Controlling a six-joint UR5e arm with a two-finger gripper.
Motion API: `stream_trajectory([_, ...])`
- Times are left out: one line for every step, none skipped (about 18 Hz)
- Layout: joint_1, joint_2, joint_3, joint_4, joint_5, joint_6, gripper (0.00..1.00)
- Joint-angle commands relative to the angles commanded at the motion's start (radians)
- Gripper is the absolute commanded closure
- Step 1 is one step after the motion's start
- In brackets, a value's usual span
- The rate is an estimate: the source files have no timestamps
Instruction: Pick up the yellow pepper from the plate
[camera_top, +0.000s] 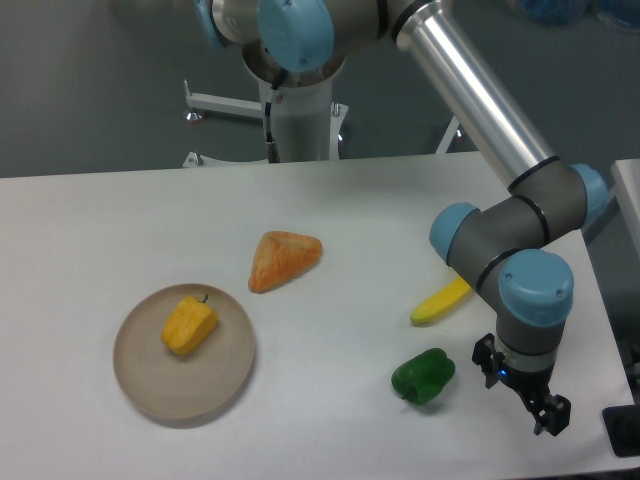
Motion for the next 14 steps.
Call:
stream_trajectory([-0.002,0.002,-0.002,0.002,0.0,-0.003,0.0])
stream_trajectory([-0.002,0.005,-0.002,0.0,0.0,-0.006,0.0])
stream_trajectory([-0.003,0.012,-0.002,0.0,-0.002,-0.009,0.0])
stream_trajectory([-0.005,0.021,-0.009,-0.002,-0.002,-0.011,0.0])
stream_trajectory([-0.011,0.035,-0.017,-0.003,0.003,-0.012,0.0])
stream_trajectory([-0.015,0.049,-0.026,-0.009,0.005,-0.015,0.0])
stream_trajectory([-0.017,0.069,-0.046,-0.011,0.006,-0.02,0.0])
stream_trajectory([-0.017,0.09,-0.072,-0.011,0.006,-0.026,0.0])
stream_trajectory([-0.017,0.109,-0.093,-0.012,0.006,-0.035,0.0])
stream_trajectory([-0.018,0.126,-0.113,-0.012,0.006,-0.043,0.0])
stream_trajectory([-0.026,0.144,-0.132,-0.021,0.006,-0.051,0.0])
stream_trajectory([-0.037,0.159,-0.143,-0.034,0.006,-0.057,0.0])
stream_trajectory([-0.043,0.178,-0.152,-0.057,0.006,-0.07,0.0])
stream_trajectory([-0.049,0.193,-0.156,-0.083,0.008,-0.09,0.0])
